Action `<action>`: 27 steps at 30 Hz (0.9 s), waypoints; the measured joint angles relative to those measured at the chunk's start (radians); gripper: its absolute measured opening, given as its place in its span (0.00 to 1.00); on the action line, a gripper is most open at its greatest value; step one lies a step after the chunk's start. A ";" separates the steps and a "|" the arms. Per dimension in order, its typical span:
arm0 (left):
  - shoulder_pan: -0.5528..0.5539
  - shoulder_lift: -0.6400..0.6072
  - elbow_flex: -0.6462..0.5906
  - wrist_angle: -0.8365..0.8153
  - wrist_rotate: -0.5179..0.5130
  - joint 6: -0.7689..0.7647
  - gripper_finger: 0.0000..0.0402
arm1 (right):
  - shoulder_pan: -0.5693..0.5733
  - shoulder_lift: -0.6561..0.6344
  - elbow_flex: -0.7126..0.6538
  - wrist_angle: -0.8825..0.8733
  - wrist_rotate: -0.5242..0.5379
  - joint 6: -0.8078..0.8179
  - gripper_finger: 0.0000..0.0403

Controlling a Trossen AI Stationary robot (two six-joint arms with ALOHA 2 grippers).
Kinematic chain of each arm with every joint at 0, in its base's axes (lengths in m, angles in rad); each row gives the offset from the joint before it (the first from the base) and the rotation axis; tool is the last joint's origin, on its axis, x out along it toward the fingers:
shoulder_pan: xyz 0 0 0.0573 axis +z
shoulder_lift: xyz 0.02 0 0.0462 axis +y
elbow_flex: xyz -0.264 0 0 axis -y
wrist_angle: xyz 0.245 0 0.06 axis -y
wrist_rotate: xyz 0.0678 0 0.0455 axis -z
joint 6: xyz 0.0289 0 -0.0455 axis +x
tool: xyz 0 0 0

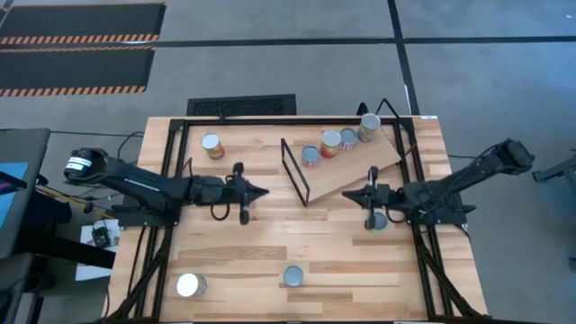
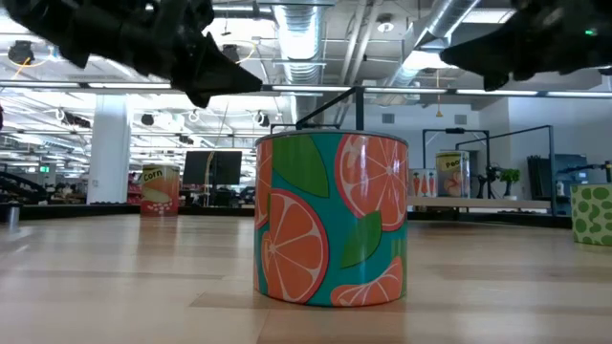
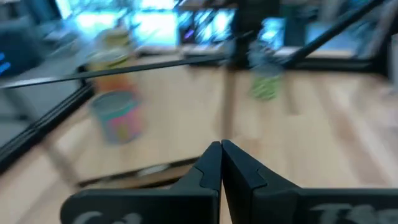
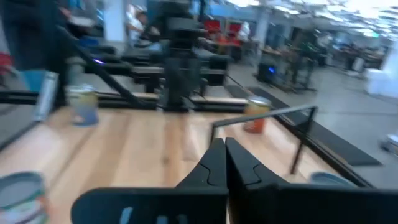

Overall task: Pick and place cans onto a shelf
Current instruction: Put the canned corn on the shelf

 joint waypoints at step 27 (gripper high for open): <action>0.633 0.027 0.497 -1.402 -0.060 0.031 0.36 | 0.122 0.011 -0.080 0.167 0.100 -0.120 0.02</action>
